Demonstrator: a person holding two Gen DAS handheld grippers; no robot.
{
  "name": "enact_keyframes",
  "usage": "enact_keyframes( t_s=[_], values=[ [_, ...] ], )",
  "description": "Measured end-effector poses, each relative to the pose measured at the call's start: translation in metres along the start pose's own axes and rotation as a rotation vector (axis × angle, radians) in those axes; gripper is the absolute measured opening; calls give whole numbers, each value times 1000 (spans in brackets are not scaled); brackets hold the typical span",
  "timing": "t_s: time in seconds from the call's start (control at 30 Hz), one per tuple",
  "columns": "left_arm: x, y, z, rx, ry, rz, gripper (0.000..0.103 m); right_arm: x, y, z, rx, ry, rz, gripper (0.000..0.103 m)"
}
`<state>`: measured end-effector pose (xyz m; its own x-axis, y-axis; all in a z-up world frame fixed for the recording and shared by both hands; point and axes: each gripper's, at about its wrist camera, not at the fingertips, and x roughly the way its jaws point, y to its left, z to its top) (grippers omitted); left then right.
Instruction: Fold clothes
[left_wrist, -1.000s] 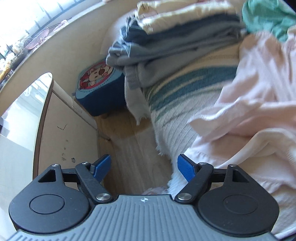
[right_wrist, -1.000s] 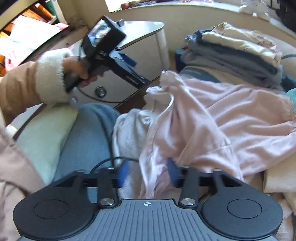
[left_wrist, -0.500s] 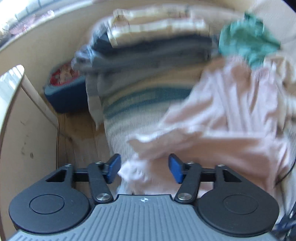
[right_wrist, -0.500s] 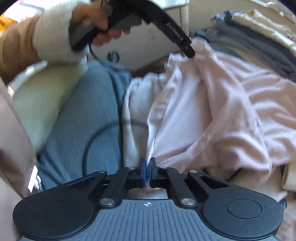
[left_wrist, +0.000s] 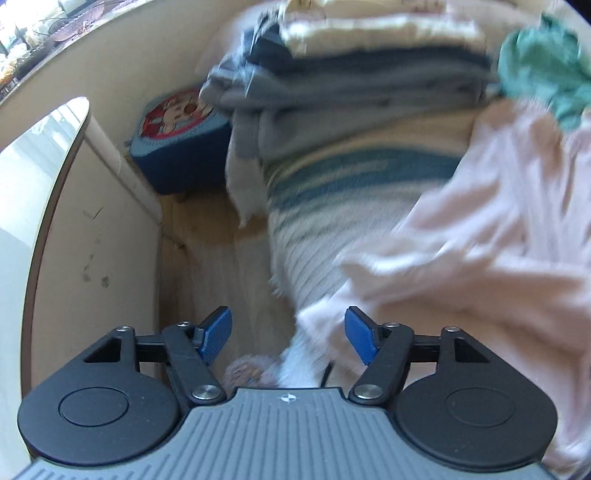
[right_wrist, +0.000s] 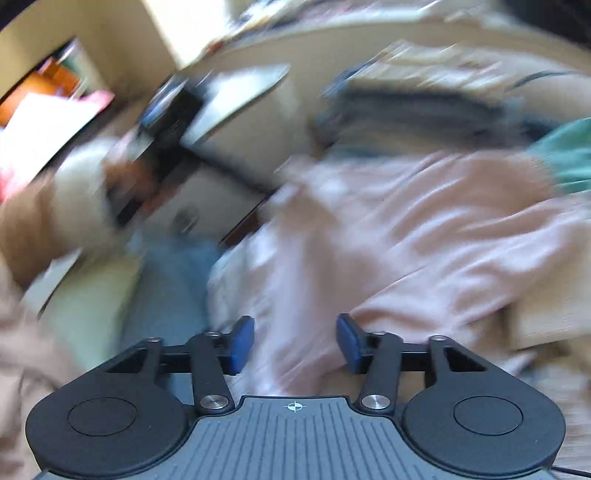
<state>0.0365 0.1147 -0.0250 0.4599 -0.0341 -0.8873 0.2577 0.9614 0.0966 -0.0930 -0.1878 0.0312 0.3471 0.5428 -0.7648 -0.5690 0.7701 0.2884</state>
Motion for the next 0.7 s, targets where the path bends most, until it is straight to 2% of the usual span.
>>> enact_keyframes(
  t_s=[0.07, 0.1, 0.2, 0.3, 0.4, 0.57, 0.6, 0.63, 0.67, 0.7],
  values=[
    [-3, -1, 8, -19, -21, -20, 79, -2, -23, 4, 97, -35, -73, 53],
    [-4, -2, 12, -27, -29, -29, 79, 0, -34, 4, 156, -42, -100, 53],
    [-5, -7, 19, -59, -39, -44, 79, 9, -49, -2, 291, -53, -84, 53],
    [-5, -4, 23, -100, -38, -72, 81, 14, -47, 0, 294, -49, -63, 53],
    [-4, -3, 28, -108, -36, -61, 81, 23, -46, 3, 308, -32, -39, 42],
    [-2, -3, 35, -123, -38, -70, 81, 44, -57, 8, 348, -14, -50, 41],
    [-1, -6, 37, -121, -40, -71, 81, 47, -58, 8, 349, -5, -60, 36],
    [2, -9, 40, -116, -40, -72, 81, 49, -59, 8, 349, 3, -69, 21],
    [6, -13, 42, -105, -38, -70, 81, 50, -58, 8, 335, 5, -71, 11],
    [11, -18, 43, -91, -34, -54, 74, 49, -55, 9, 302, 1, -67, 7]
  ],
)
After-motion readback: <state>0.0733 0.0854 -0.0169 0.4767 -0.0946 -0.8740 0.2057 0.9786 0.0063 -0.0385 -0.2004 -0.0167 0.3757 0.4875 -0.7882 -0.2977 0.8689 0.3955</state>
